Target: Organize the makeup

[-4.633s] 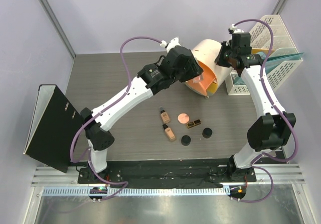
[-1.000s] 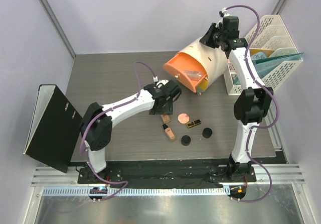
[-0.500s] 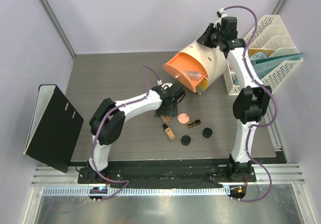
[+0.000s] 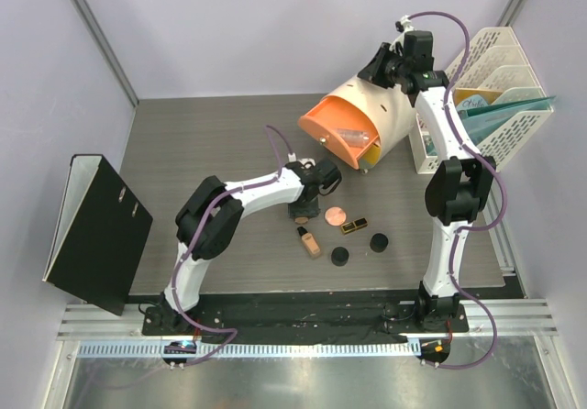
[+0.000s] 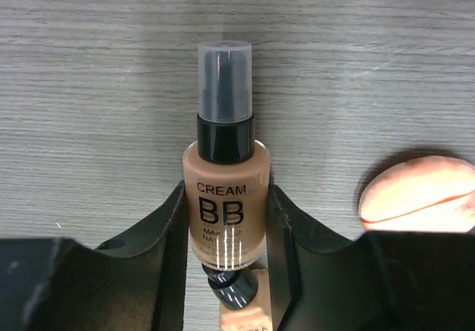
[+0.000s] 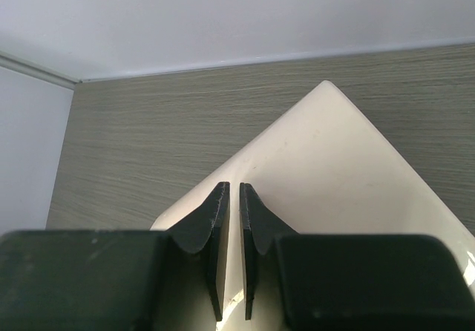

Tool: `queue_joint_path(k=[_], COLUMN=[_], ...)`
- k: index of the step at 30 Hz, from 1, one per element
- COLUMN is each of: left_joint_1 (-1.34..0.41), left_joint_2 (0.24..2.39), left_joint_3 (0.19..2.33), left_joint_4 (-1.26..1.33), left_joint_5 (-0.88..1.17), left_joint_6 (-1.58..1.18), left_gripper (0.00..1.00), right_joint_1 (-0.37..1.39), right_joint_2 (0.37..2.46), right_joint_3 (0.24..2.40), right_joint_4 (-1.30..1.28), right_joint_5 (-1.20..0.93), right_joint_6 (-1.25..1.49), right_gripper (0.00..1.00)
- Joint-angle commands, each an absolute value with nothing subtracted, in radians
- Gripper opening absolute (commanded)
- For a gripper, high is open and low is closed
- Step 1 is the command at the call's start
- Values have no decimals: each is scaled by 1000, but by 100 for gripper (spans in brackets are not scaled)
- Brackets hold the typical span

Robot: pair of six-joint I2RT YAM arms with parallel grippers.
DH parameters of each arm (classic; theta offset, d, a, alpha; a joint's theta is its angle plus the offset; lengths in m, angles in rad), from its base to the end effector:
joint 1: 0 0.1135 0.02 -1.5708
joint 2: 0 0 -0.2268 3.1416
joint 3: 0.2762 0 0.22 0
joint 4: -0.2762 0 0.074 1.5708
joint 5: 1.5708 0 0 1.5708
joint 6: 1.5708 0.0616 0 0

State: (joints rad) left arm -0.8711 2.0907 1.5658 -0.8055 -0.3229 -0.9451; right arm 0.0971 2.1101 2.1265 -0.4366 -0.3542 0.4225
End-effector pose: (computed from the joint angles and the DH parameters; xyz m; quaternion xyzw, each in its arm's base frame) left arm 0.2580 -0.2762 0.1276 -0.0555 0.9785 0.0049 0.1986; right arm 0.4632 0.0666 0.3178 0.0392 0.8305 0.2804 0.4796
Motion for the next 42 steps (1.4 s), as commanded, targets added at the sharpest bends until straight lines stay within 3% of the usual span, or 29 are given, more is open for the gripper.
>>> queue_joint_path(k=[1,6,11,19,32,42], left_joint_1=[-871,-871,-858,-779,-764,-755], left_joint_2=[2083,1985,1810,1729,1847,1943], left_joint_3=[1566,1510,1500,1822,2091,2149], left_joint_4=[-825,-865,-943,-1052,-645,-454], left_joint_5=[-362,-426,-615,-706,-373,-304], left_joint_6=[-953,-977,-1000,-951,-850,-890], left_gripper=[0,0,0,0,0,0], right_joint_1=[100,101,100,101,100,100], right_joint_2=[2135,2132,2134,2134,2137,2135], right_joint_3=[2128,2126,2128,2126,2115,2100], right_joint_4=[-517,-517,-518,-519,-519,-517], right_joint_5=[-362,-362,-364,-364,-364,-364], right_joint_6=[420,419,420,425,423,420], right_gripper=[17,17,17,17,17,17])
